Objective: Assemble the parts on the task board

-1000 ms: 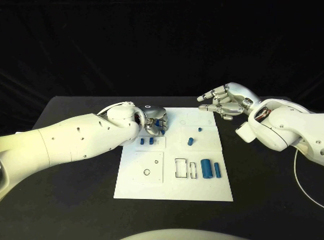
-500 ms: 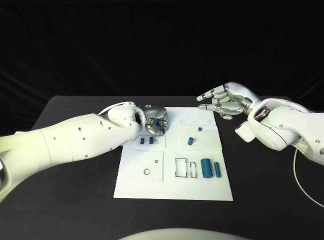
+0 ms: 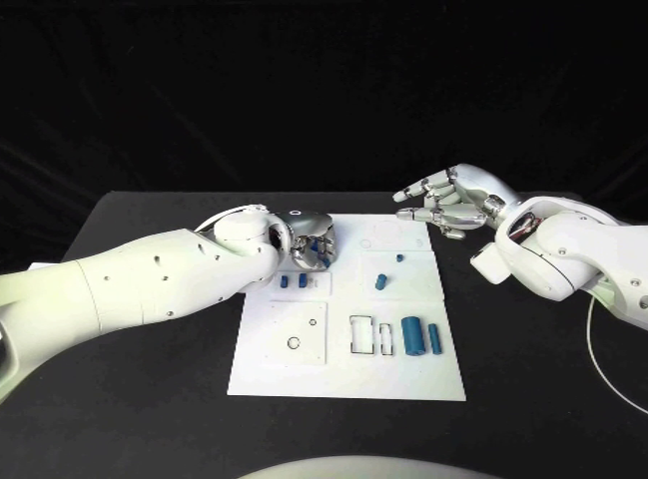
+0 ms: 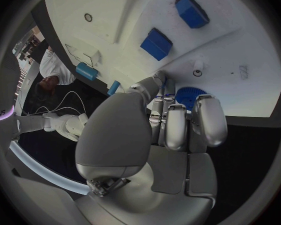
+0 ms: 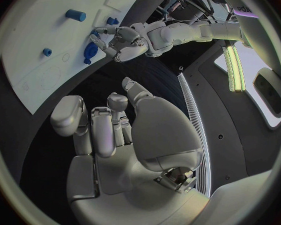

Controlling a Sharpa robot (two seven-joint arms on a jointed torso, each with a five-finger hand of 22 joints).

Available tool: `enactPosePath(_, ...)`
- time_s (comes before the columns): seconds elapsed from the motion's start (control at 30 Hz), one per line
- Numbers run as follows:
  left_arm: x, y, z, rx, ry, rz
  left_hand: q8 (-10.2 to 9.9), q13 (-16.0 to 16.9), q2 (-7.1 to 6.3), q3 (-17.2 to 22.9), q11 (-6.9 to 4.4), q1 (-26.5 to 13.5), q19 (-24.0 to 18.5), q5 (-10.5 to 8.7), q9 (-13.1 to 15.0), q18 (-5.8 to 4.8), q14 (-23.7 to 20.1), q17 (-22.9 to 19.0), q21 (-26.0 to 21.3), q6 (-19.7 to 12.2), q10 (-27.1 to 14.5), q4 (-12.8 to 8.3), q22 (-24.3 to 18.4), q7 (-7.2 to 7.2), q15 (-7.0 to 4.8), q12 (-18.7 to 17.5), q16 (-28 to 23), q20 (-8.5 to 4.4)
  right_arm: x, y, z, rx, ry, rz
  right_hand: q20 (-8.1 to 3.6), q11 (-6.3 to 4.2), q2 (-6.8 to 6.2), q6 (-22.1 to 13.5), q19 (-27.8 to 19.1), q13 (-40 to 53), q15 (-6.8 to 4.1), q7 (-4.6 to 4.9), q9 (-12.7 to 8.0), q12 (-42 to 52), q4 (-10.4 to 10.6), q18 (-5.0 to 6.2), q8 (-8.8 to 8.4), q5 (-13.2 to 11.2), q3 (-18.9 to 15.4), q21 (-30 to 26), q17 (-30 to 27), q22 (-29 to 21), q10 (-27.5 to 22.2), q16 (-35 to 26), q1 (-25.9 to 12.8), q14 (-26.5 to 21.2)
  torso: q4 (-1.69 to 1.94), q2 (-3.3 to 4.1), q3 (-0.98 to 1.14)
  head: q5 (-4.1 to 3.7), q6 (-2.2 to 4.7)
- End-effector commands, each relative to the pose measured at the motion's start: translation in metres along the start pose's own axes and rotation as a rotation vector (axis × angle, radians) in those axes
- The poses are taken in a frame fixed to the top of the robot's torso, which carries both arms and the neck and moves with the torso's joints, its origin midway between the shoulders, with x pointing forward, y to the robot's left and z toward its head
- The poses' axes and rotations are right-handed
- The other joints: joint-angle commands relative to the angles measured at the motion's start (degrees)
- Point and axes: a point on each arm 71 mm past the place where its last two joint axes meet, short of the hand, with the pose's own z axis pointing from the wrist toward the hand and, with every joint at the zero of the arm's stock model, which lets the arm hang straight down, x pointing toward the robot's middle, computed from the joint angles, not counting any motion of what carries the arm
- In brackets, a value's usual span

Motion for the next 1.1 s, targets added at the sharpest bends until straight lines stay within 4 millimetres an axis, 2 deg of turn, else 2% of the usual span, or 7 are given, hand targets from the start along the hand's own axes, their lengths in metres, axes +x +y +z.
enactPosePath(0.03,-0.005,0.0,-0.003,0.004,-0.047,-0.046,-0.4,0.1,0.03,0.4,0.4,-0.9,0.6,0.16,-0.2,-0.71,2.5,-0.1,0.4,-0.1,0.1,0.0,0.1,0.65,0.27,-0.7,0.1,0.12,0.001,0.0,0.0,-0.006,0.009,0.003,-0.01,0.02,0.37,0.3,-0.2,0.1,-0.27,0.24,-0.1,0.3,0.1,0.74,0.4,0.2,0.2,-0.3,0.0,0.1,-0.2,-0.2,-0.3,2.6,0.01,0.01,-0.03,-0.09,0.07)
enactPosePath(0.4,-0.019,0.009,-0.022,-0.015,-0.076,-0.115,-0.6,0.2,-0.02,0.5,0.49,-1.0,0.6,0.17,-0.2,-0.74,2.5,-0.2,0.5,-0.2,0.1,-0.1,0.3,0.75,0.32,-0.9,0.1,0.17,0.001,0.0,0.0,-0.003,0.008,0.003,-0.01,0.01,0.4,0.3,-0.2,0.1,-0.27,0.23,-0.1,0.3,0.1,0.75,0.4,0.2,0.2,-0.4,0.0,0.0,-0.2,-0.2,-0.3,2.6,0.16,-0.03,0.02,-0.14,0.21)
enactPosePath(0.73,-0.02,0.033,-0.044,-0.073,-0.042,-0.165,-0.8,0.2,-0.19,0.6,0.56,-1.3,0.6,0.16,-0.2,-0.75,2.4,-0.3,0.6,-0.1,0.2,-0.2,0.4,0.84,0.39,-1.2,0.1,0.24,0.0,-0.003,-0.001,0.002,0.007,0.004,-0.01,0.01,0.4,0.3,-0.2,0.1,-0.27,0.23,-0.1,0.3,0.1,0.75,0.4,0.2,0.2,-0.4,0.0,0.0,-0.2,-0.2,-0.3,2.6,0.05,0.03,0.0,-0.05,-0.03)
enactPosePath(0.93,-0.018,0.041,-0.048,-0.097,-0.02,-0.171,-0.9,0.2,-0.26,0.6,0.6,-1.4,0.6,0.16,-0.3,-0.76,2.4,-0.5,0.6,-0.1,0.2,-0.2,0.5,0.86,0.43,-1.4,0.0,0.28,0.0,-0.003,-0.001,0.004,0.007,0.004,-0.01,0.01,0.4,0.3,-0.2,0.1,-0.27,0.23,-0.1,0.3,0.1,0.75,0.4,0.2,0.2,-0.4,0.0,0.0,-0.2,-0.2,-0.3,2.6,0.09,-0.02,-0.04,0.01,-0.1)
enactPosePath(1.0,-0.017,0.043,-0.048,-0.105,-0.014,-0.171,-0.9,0.2,-0.26,0.6,0.6,-1.4,0.6,0.16,-0.3,-0.76,2.4,-0.5,0.6,-0.1,0.2,-0.2,0.5,0.86,0.43,-1.4,0.0,0.28,0.0,-0.003,-0.001,0.004,0.007,0.004,-0.01,0.01,0.4,0.3,-0.2,0.1,-0.27,0.23,-0.1,0.3,0.1,0.75,0.4,0.2,0.2,-0.4,0.0,0.0,-0.2,-0.2,-0.3,2.6,0.05,0.0,-0.03,0.34,-0.24)
enactPosePath(1.1,-0.016,0.047,-0.048,-0.117,-0.003,-0.171,-0.9,0.3,-0.27,0.6,0.6,-1.5,0.6,0.16,-0.3,-0.75,2.4,-0.5,0.6,-0.1,0.2,-0.2,0.5,0.86,0.44,-1.4,0.0,0.29,0.001,-0.003,-0.001,0.004,0.007,0.004,-0.01,0.01,0.4,0.3,-0.2,0.1,-0.27,0.23,-0.1,0.3,0.1,0.75,0.4,0.2,0.2,-0.4,0.0,0.0,-0.2,-0.2,-0.3,2.6,0.05,0.02,0.0,0.37,-0.27)
